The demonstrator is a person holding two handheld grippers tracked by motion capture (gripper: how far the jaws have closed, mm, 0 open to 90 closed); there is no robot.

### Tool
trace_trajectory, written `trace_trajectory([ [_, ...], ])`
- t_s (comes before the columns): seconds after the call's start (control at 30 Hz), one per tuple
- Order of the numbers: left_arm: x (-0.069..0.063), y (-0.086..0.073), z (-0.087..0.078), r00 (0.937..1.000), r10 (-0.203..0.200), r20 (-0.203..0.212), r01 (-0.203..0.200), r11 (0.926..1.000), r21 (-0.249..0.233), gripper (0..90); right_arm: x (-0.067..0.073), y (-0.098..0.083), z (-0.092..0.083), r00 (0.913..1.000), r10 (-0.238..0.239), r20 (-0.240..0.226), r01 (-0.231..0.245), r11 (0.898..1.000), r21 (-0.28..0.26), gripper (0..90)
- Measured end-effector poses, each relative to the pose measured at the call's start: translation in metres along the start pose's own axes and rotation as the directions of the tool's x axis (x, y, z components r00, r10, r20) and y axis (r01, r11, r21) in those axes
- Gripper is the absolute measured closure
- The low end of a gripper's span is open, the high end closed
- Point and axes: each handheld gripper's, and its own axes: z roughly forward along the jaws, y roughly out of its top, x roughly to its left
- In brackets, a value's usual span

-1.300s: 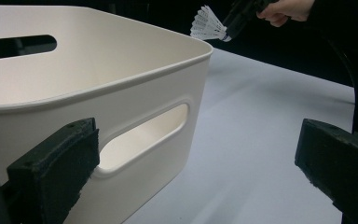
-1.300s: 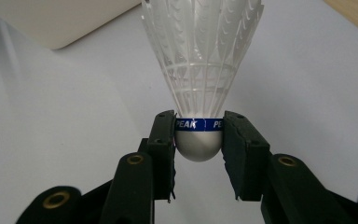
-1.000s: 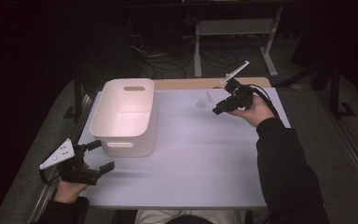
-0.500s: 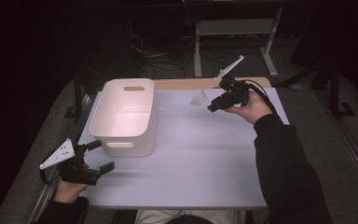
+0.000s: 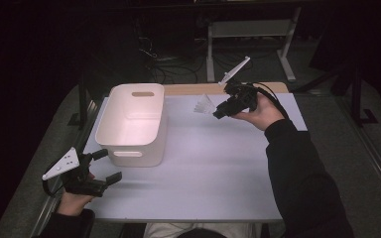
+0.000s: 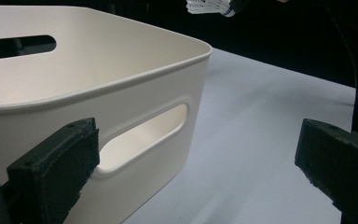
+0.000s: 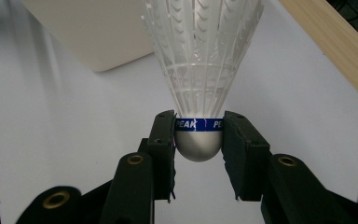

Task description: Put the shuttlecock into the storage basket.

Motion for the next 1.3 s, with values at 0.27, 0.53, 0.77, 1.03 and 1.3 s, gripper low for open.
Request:
trace_trajectory([
  [0.27,0.0,0.0,0.0,1.0,-0.001,0.0,0.001,1.0,0.0,0.0,0.007,0.009,-0.002,0.9997,-0.023,-0.006,0.023,1.0,-0.013,64.4],
  [0.53,0.0,0.0,0.0,1.0,-0.001,0.001,0.001,1.0,-0.001,0.0,0.015,0.018,-0.002,0.999,-0.041,-0.014,0.041,0.999,-0.015,64.4],
  [0.77,0.0,0.0,0.0,1.0,0.0,0.001,0.0,1.0,-0.002,0.0,0.021,0.024,0.001,0.998,-0.06,-0.021,0.06,0.998,-0.009,64.4],
  [1.03,0.0,0.0,0.0,1.0,0.0,0.001,0.0,1.0,-0.002,0.0,0.028,0.033,0.003,0.9961,-0.083,-0.029,0.082,0.997,-0.012,64.4],
  [1.3,0.0,0.0,0.0,1.0,0.0,0.001,0.0,1.0,-0.002,0.0,0.035,0.042,0.006,0.9938,-0.105,-0.036,0.105,0.994,-0.015,64.5],
])
